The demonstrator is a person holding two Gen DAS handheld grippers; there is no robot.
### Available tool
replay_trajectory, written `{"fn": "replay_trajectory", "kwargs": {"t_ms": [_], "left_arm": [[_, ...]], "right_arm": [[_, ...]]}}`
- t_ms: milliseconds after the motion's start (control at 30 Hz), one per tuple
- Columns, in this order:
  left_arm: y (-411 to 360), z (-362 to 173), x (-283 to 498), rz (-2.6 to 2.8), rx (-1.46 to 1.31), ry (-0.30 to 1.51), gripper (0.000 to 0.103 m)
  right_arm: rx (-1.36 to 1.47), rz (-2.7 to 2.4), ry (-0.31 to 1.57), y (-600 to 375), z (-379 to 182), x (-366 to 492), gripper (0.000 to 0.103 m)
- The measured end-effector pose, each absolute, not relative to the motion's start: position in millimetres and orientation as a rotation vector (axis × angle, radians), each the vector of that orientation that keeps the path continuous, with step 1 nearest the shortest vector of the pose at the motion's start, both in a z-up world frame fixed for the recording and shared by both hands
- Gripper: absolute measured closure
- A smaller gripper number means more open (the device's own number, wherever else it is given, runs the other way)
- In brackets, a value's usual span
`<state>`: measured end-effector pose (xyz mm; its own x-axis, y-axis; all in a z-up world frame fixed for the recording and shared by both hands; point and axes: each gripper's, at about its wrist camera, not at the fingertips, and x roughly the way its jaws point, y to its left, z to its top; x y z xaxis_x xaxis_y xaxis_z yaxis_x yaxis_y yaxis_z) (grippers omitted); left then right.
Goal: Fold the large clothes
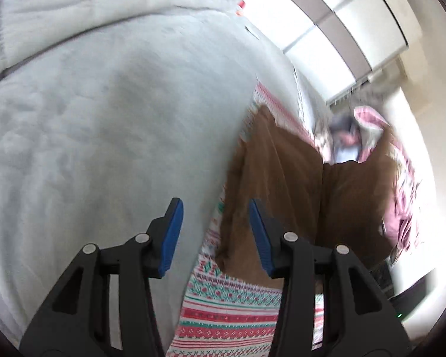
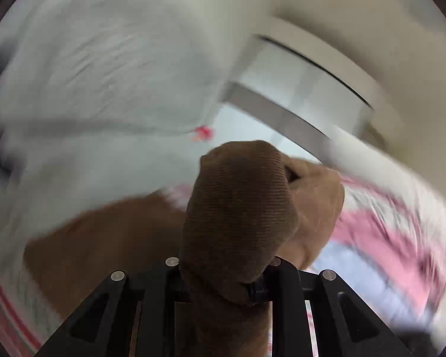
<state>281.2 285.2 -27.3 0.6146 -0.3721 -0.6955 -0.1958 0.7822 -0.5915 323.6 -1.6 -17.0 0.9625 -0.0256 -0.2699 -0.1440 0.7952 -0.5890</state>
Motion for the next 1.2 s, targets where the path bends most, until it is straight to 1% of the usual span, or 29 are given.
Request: {"fn": "replay_trajectory", "kwargs": {"t_ms": [33, 100, 133, 167, 233, 300, 367, 400, 467, 533, 600, 667, 767, 900, 933, 967, 1000, 1067, 1100, 1200], "left_arm": [[290, -27, 280, -0.105, -0.704, 0.915, 0.056], [297, -29, 279, -0.087, -0.719, 0.908, 0.056], [299, -30, 280, -0.081, -0.719, 0.912, 0.056], [298, -33, 280, -0.074, -0.717, 0.919, 0.056], [291, -35, 282, -0.079, -0.705, 0.934, 0.056], [283, -34, 287, -0.096, -0.699, 0.942, 0.056], [275, -32, 292, -0.125, -0.714, 0.943, 0.055], [269, -31, 293, -0.147, -0.721, 0.946, 0.055], [264, -29, 291, -0.191, -0.724, 0.952, 0.052], [251, -25, 291, -0.224, -0.708, 0.956, 0.046], [227, -22, 292, -0.262, -0.663, 0.973, 0.034], [208, -23, 292, -0.291, -0.623, 0.993, 0.030], [181, -27, 295, -0.309, -0.567, 1.034, 0.029], [153, -41, 300, -0.247, -0.474, 1.083, 0.029], [148, -46, 303, -0.210, -0.454, 1.094, 0.029], [145, -49, 305, -0.191, -0.448, 1.102, 0.029], [142, -53, 308, -0.182, -0.447, 1.108, 0.040], [137, -54, 312, -0.156, -0.426, 1.103, 0.055], [136, -52, 314, -0.146, -0.414, 1.086, 0.065], [138, -42, 321, -0.133, -0.416, 1.031, 0.076]], "right_arm": [[-0.762, 0.122, 0.326, 31, -52, 322, 0.080], [-0.892, 0.194, 0.470, 68, -112, 325, 0.080], [-0.924, 0.183, 0.497, 78, -138, 326, 0.080], [-0.926, 0.152, 0.449, 82, -149, 323, 0.079], [-0.862, 0.145, 0.454, 79, -142, 323, 0.077], [-0.806, 0.193, 0.477, 67, -126, 325, 0.072], [-0.802, 0.264, 0.498, 60, -112, 323, 0.058], [-0.788, 0.304, 0.513, 54, -103, 321, 0.055], [-0.747, 0.348, 0.523, 37, -85, 313, 0.036], [-0.726, 0.380, 0.532, 12, -76, 305, 0.029], [-0.737, 0.389, 0.563, -13, -75, 305, 0.028], [-0.764, 0.359, 0.580, -42, -79, 304, 0.028], [-0.768, 0.308, 0.574, -74, -86, 301, 0.028], [-0.656, 0.258, 0.605, -105, -105, 305, 0.029], [-0.666, 0.254, 0.606, -104, -106, 312, 0.030], [-0.681, 0.269, 0.577, -101, -106, 312, 0.033], [-0.687, 0.272, 0.557, -101, -103, 315, 0.035], [-0.683, 0.266, 0.543, -98, -101, 312, 0.042], [-0.686, 0.262, 0.529, -95, -100, 309, 0.044], [-0.729, 0.251, 0.503, -89, -102, 301, 0.050]]}}
